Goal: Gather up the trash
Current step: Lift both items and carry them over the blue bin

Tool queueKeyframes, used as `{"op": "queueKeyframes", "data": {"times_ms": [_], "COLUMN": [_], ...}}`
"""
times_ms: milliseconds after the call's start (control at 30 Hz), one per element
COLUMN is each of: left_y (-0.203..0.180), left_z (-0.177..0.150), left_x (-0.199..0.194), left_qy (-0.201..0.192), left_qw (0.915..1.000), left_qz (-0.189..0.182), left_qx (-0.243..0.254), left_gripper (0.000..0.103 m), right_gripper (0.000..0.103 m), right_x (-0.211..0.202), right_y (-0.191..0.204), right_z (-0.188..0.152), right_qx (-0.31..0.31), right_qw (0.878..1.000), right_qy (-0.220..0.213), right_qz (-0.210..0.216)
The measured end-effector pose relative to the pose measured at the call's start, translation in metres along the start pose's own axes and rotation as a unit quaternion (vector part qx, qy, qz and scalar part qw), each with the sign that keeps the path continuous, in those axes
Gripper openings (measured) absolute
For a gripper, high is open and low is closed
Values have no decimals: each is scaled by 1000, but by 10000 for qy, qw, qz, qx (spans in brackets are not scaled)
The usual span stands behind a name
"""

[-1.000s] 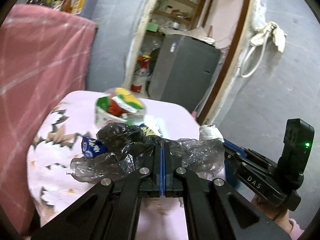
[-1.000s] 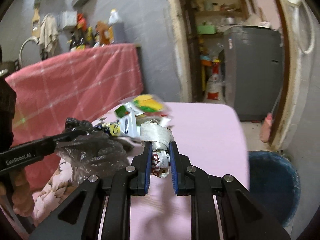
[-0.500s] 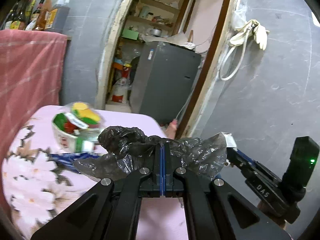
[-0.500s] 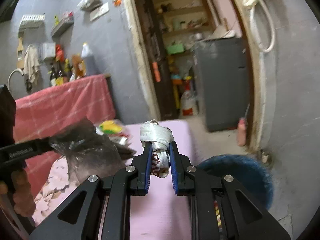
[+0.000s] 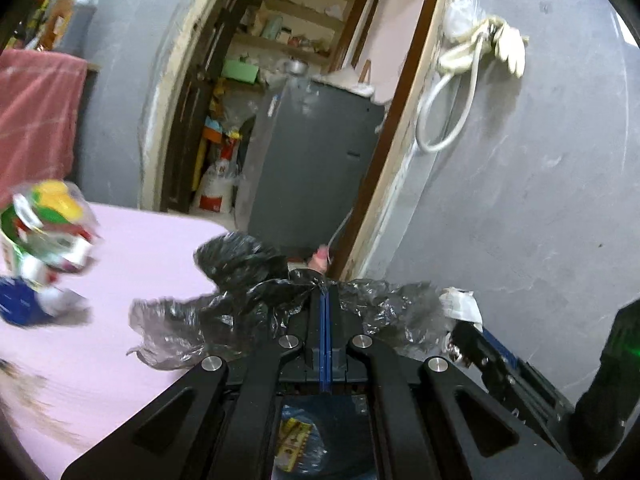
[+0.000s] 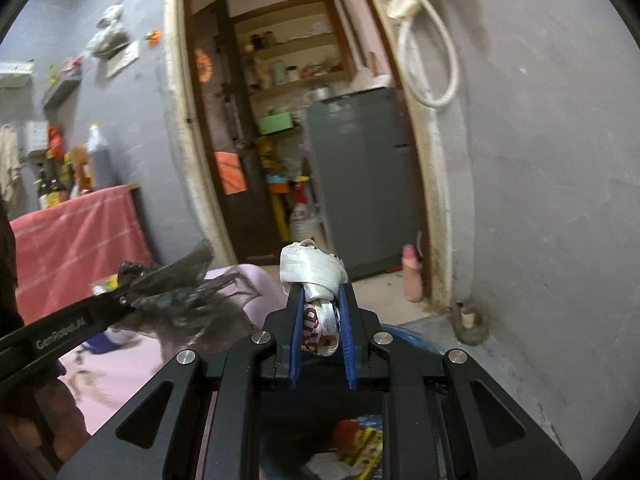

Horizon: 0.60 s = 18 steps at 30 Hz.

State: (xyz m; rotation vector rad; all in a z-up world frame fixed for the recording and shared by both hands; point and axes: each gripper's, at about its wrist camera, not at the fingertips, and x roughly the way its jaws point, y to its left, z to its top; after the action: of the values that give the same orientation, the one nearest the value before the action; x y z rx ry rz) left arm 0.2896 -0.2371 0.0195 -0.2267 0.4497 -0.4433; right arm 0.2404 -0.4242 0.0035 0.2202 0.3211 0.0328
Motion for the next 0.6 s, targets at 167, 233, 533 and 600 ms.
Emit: {"op": "queueKeyframes", "data": {"times_ms": [167,233,533,600], "left_y": [-22,-29,-29,-28], "left_z": [-19,-28,-57,-61], "left_x": [43,56,94,98], "left_qy": [393,551,1232,1321], "left_qw": [9990,9980,9913,9901], "left_qz": [55,30,159,189], "left_qx": [227,315,429,437], "left_gripper": [0,0,0,0], "right_gripper": [15,15,15,15], "right_x": [13,16,23,25], "right_y": [-31,-44,-66,-68], "right_z": [-15,-21,-39,-42], "right_qx": [147,211,288,283], "right_qw": [9996,9991,9967,9961], "right_qy": [208,305,681,767], "right_qz": [-154,-225,-339,-334]}}
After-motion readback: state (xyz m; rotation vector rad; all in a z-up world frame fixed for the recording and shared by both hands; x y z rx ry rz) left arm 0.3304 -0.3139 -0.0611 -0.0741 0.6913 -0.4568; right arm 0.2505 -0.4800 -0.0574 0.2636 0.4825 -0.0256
